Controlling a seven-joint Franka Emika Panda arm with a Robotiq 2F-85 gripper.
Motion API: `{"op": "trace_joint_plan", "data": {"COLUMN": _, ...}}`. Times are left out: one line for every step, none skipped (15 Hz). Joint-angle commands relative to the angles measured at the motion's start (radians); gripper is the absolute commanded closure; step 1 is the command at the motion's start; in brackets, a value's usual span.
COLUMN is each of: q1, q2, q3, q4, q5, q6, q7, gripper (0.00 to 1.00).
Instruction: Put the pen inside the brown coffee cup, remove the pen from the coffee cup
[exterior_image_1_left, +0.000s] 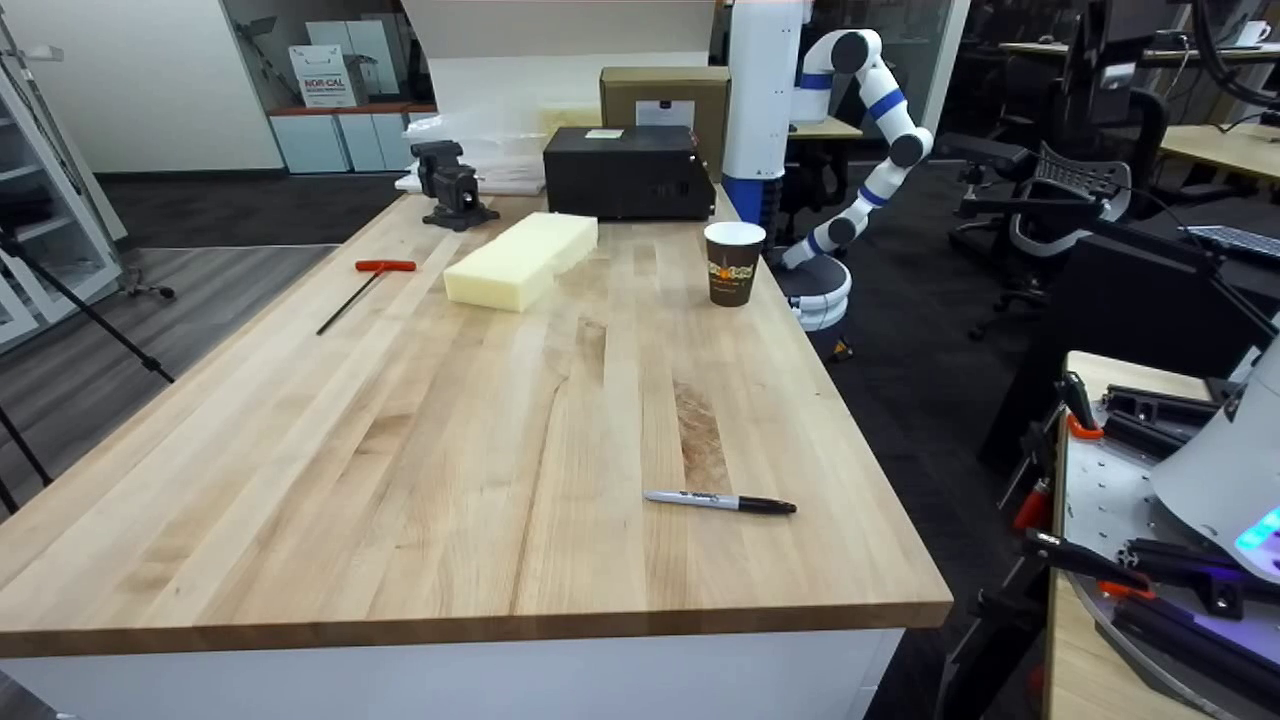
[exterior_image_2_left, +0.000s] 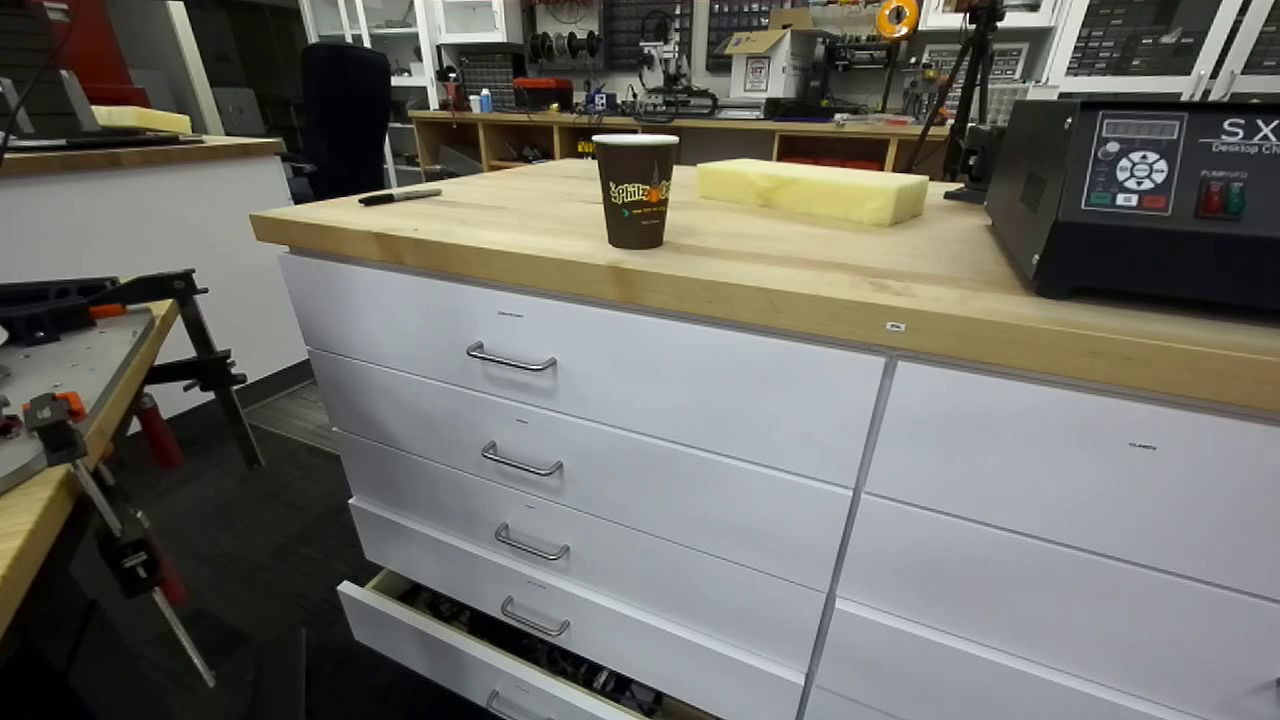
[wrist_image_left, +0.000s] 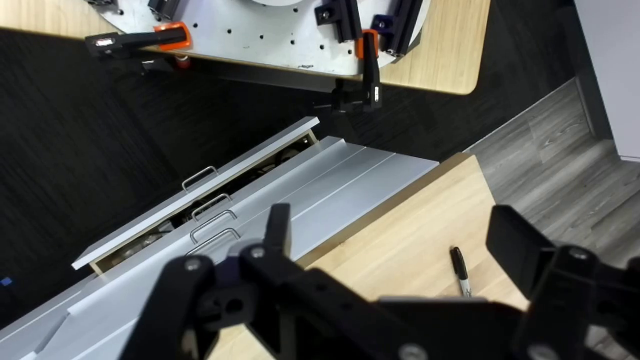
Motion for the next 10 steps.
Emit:
{"op": "trace_joint_plan", "data": {"q1": 0.011, "q2": 0.030, "q3": 0.027, "q4": 0.009, "q5": 0.013, "q6": 0.054, "q7": -0.029, "gripper": 0.00}}
{"op": "trace_joint_plan", "data": {"q1": 0.023, "q2": 0.032, "q3": 0.042, "q4": 0.005, "q5": 0.011, "q6": 0.082, "q7": -0.040, "gripper": 0.00}}
{"op": "trace_joint_plan", "data": {"q1": 0.032, "q2": 0.035, "q3": 0.055, "q4": 0.004, "q5": 0.013, "q6": 0.107, "q7": -0.049, "gripper": 0.00}}
{"op": "trace_joint_plan", "data": {"q1": 0.049, "q2": 0.040, "q3": 0.074, "q4": 0.000, "q5": 0.015, "q6": 0.137, "q7": -0.060, "gripper": 0.00}}
{"op": "trace_joint_plan", "data": {"q1": 0.064, "q2": 0.046, "q3": 0.088, "q4": -0.001, "q5": 0.021, "q6": 0.160, "q7": -0.066, "gripper": 0.00}}
{"op": "trace_joint_plan", "data": {"q1": 0.088, "q2": 0.046, "q3": 0.110, "q4": -0.007, "q5": 0.032, "q6": 0.184, "q7": -0.069, "gripper": 0.00}}
{"op": "trace_joint_plan", "data": {"q1": 0.107, "q2": 0.049, "q3": 0.126, "q4": -0.011, "q5": 0.041, "q6": 0.204, "q7": -0.071, "gripper": 0.00}}
{"op": "trace_joint_plan", "data": {"q1": 0.136, "q2": 0.048, "q3": 0.149, "q4": -0.020, "q5": 0.058, "q6": 0.226, "q7": -0.072, "gripper": 0.00}}
{"op": "trace_joint_plan", "data": {"q1": 0.163, "q2": 0.052, "q3": 0.167, "q4": -0.024, "q5": 0.072, "q6": 0.245, "q7": -0.078, "gripper": 0.00}}
{"op": "trace_joint_plan", "data": {"q1": 0.191, "q2": 0.055, "q3": 0.187, "q4": -0.036, "q5": 0.089, "q6": 0.270, "q7": -0.085, "gripper": 0.00}}
